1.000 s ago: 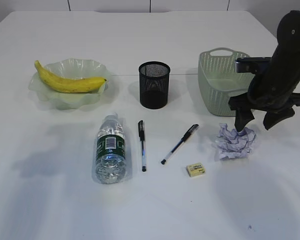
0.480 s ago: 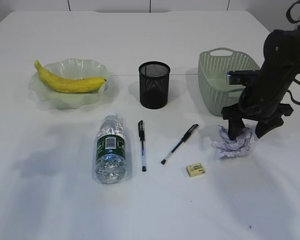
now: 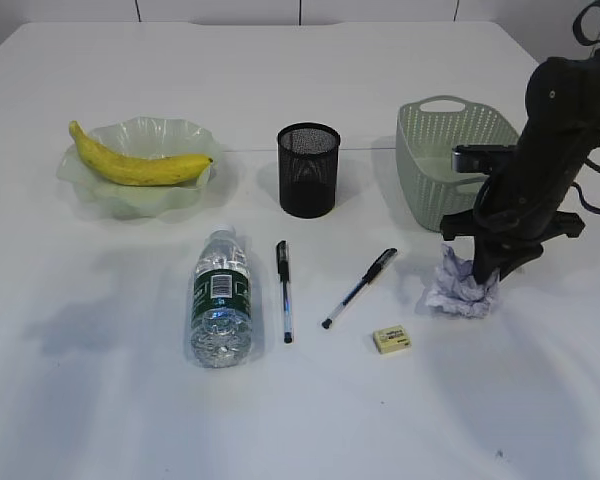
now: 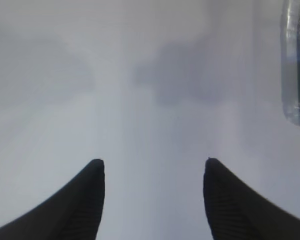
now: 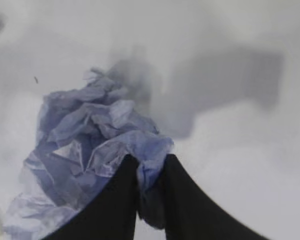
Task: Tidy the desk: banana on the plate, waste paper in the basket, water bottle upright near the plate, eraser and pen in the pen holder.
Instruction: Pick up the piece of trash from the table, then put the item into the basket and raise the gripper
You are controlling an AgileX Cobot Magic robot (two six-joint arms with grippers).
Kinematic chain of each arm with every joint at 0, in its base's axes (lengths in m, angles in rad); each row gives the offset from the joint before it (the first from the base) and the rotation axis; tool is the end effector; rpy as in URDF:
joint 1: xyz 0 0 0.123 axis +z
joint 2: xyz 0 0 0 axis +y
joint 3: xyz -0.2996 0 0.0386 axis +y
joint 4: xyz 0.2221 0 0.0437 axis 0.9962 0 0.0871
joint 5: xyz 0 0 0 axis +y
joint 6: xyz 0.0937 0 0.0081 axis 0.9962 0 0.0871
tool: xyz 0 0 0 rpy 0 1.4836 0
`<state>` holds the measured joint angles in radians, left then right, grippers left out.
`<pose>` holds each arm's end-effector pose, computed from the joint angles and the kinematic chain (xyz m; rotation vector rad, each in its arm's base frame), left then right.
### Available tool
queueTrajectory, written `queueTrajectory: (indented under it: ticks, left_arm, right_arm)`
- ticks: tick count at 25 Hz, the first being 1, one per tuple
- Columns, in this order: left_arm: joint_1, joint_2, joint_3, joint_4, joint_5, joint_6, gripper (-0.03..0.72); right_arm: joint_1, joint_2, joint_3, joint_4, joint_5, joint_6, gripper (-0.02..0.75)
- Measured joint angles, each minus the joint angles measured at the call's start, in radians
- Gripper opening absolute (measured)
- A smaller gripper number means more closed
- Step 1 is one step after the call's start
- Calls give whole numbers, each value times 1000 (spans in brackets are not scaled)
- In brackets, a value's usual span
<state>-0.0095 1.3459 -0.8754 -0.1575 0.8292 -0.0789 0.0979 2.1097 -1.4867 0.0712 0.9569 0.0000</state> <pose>0.2217 -0.0130 0.2746 -0.2153 2.7744 -0.2107 0.3977 0.0446 0.1726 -0.0906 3.0637 0.0974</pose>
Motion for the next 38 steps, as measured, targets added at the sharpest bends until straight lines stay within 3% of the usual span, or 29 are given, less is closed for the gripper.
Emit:
queueTrajectory:
  ticks: [3, 14, 22, 29, 38]
  left_arm:
    - [0, 0, 0, 0, -6, 0, 444]
    - [0, 0, 0, 2, -10, 0, 444]
    - [0, 0, 0, 2, -32, 0, 444]
    - [0, 0, 0, 2, -32, 0, 444]
    - [0, 0, 0, 2, -30, 0, 444]
  right_arm:
    - [0, 0, 0, 16, 30, -28, 73]
    - [0, -163, -6, 81, 86, -109, 50]
    - [0, -213, -193, 73, 105, -103, 48]
    - [0, -208, -338, -77, 7, 37, 45]
    - [0, -94, -370, -193, -135, 165, 43]
